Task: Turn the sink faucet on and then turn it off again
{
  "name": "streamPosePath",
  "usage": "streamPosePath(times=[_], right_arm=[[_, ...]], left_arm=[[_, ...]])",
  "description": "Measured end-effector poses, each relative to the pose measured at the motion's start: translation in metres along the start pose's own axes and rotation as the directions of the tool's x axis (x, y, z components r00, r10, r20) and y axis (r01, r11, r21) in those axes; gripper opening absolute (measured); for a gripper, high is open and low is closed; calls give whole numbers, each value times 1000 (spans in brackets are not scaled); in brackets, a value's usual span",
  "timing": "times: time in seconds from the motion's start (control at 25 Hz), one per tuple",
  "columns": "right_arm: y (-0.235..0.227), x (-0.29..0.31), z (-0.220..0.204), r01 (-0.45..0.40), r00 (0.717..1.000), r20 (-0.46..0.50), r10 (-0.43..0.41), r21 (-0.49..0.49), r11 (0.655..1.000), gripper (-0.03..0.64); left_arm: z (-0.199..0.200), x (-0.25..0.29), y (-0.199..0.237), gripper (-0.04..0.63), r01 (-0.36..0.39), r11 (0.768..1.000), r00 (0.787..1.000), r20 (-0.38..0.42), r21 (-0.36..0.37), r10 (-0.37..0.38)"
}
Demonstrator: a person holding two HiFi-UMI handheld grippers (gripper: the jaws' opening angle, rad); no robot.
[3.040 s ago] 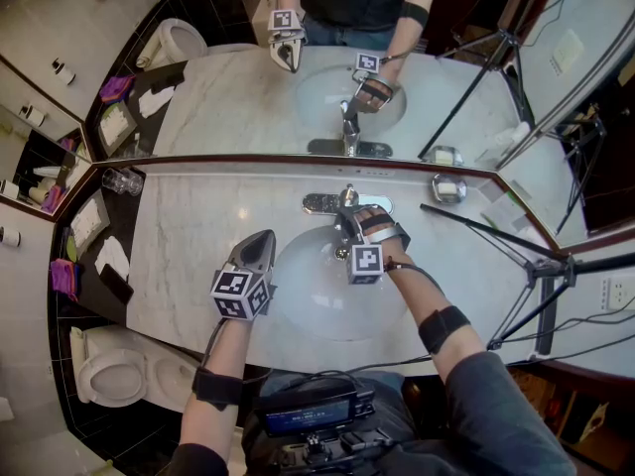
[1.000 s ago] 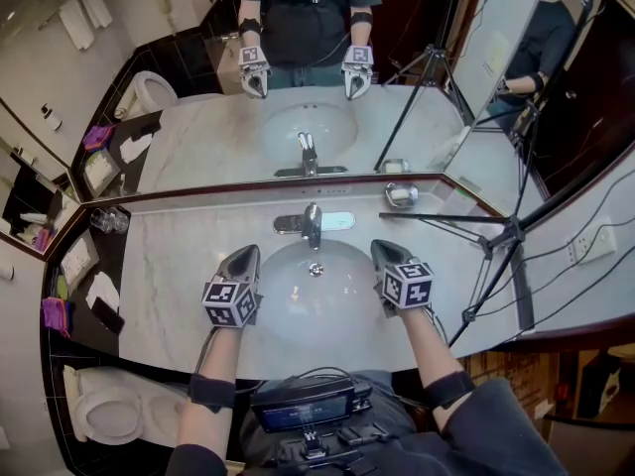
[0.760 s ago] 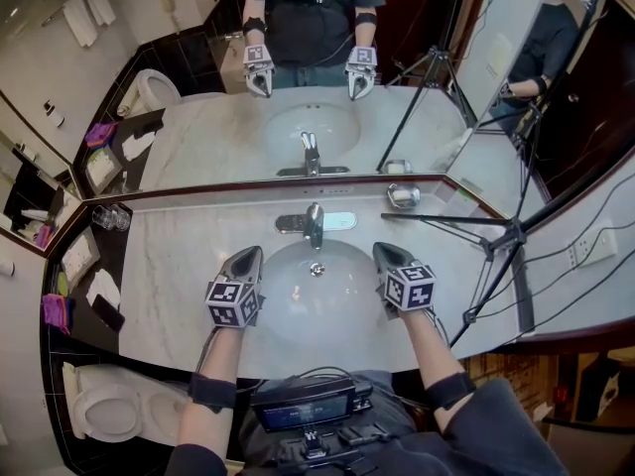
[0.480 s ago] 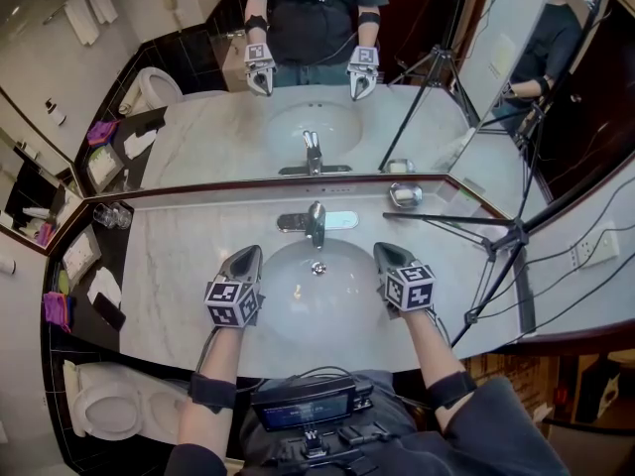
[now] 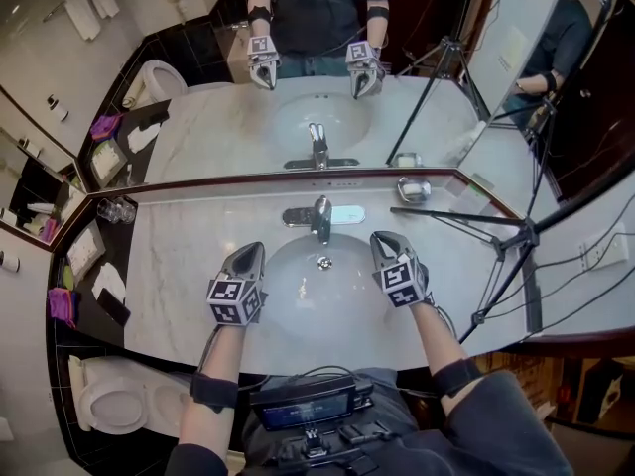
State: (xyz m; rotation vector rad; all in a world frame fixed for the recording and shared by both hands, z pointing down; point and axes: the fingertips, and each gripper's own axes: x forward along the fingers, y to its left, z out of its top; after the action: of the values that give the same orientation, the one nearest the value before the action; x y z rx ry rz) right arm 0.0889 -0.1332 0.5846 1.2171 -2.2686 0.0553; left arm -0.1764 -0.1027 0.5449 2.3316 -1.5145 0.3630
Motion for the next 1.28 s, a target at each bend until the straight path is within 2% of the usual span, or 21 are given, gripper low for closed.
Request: streamPosePath(times=[0.16,0.28,0.4,0.64,0.96,1.28], right_arm=[[10,19,0,-22,1000,-9,21,-154,988,61],[19,32,1,-52,999,-27,46,-278,959,90],[32,45,2,-84,996,-52,69,-413,907,130],[55,79,2,-130,992,-84,99,-628,767,211],[74,123,8,-144,989,-97,109,-765,628,258],[87,162,-3,-170,985,-135,104,-808,564,258]], left_arm=[[1,1,4,0,-7,1000,1000,0,-2,7],[1,4,7,0,-12,1000,1000,-3,-4,12],[0,6,11,0,-15,1000,1000,-5,-7,15],[-1,11,20,0,-25,1000,1000,-9,-14,24],[-2,16,27,0,-42,999,999,-13,-25,42],[-7,11,44,0,-71,997,997,-22,-36,70]])
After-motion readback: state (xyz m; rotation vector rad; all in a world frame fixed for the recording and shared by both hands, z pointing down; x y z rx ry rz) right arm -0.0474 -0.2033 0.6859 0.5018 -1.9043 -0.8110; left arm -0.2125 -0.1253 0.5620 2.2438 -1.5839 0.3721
